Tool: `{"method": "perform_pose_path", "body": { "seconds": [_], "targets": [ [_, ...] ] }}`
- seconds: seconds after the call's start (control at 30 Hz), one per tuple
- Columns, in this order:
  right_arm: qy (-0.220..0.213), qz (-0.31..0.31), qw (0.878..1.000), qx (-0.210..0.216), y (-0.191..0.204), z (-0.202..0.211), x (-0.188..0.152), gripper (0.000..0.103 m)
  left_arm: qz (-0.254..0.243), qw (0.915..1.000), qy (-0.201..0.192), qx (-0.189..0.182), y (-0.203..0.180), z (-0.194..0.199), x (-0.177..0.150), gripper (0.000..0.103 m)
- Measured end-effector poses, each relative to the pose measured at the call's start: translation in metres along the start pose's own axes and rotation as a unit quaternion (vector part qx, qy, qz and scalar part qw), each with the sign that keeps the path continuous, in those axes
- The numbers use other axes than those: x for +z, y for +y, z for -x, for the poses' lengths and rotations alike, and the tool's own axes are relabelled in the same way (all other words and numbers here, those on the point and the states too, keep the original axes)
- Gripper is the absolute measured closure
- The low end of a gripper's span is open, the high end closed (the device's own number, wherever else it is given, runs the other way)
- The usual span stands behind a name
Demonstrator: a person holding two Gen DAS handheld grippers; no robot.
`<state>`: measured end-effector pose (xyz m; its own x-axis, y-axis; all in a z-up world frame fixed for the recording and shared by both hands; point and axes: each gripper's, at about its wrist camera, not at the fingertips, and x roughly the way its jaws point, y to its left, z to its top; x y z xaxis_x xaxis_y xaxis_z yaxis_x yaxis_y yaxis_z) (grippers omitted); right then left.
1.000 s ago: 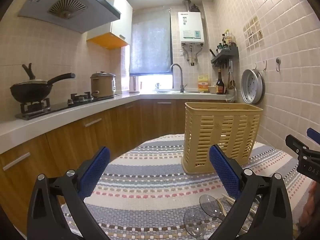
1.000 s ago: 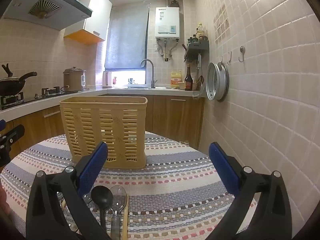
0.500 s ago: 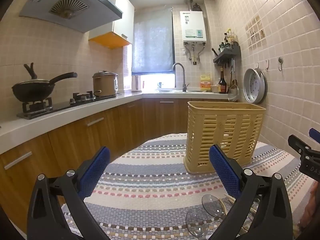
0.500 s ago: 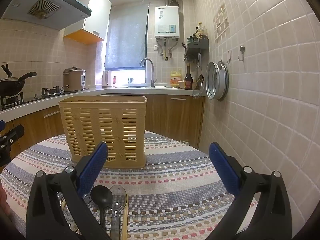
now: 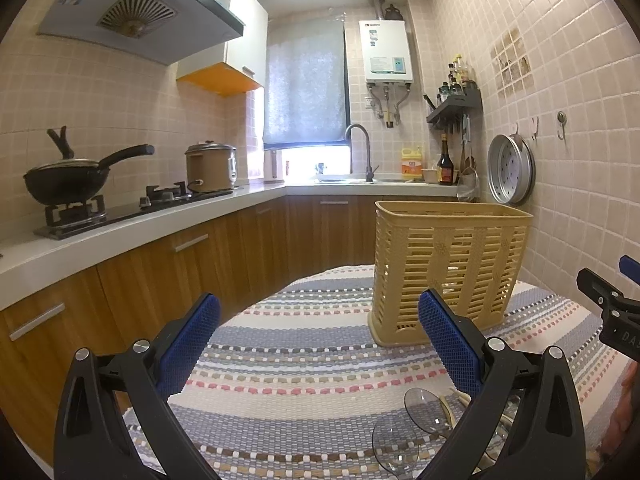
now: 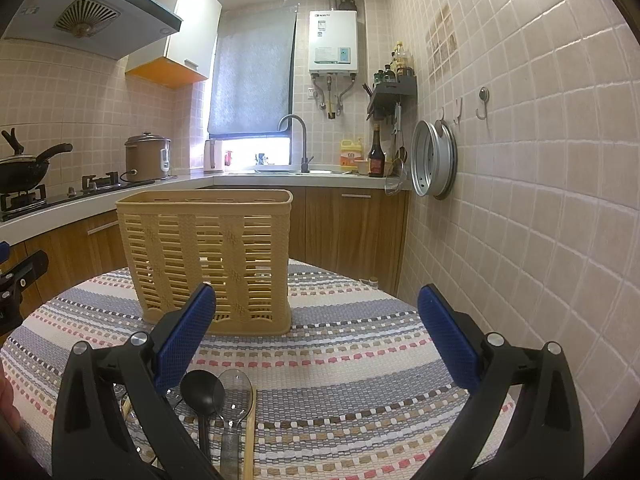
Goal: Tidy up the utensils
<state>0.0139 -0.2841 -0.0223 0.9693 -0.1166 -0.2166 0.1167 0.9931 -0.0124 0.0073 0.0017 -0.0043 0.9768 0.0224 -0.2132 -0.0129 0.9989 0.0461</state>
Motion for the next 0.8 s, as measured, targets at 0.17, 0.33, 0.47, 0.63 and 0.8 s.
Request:
{"method": "perform_pose_path", "body": {
  "seconds": [0.17, 0.33, 0.47, 0.63, 0.8],
  "targets": [
    [0.001, 0.001, 1.000, 0.001, 0.0002, -0.0015, -0.0010, 0.007, -0.001, 1.0000, 0.001, 0.000, -0.0013, -0.0008, -0.0002, 0.007],
    [0.002, 0.001, 1.000, 0.000, 0.0007, -0.0027, -0.0018, 0.007, -0.002, 1.0000, 0.002, 0.000, -0.0023, -0.0006, 0.0013, 0.007],
    [0.002, 0.001, 1.000, 0.000, -0.0002, -0.0034, -0.0017, 0.007, -0.001, 1.0000, 0.002, 0.000, -0.0029, -0.0009, 0.0014, 0.007],
    [0.003, 0.000, 1.000, 0.001, -0.0003, -0.0033, -0.0015, 0.007, -0.001, 1.0000, 0.002, 0.000, -0.0023, -0.0007, 0.0015, 0.007],
    [0.002, 0.000, 1.000, 0.000, -0.0003, -0.0040, -0.0022, 0.007, -0.002, 1.0000, 0.002, 0.000, -0.0023, -0.0012, 0.0012, 0.007]
  ]
}}
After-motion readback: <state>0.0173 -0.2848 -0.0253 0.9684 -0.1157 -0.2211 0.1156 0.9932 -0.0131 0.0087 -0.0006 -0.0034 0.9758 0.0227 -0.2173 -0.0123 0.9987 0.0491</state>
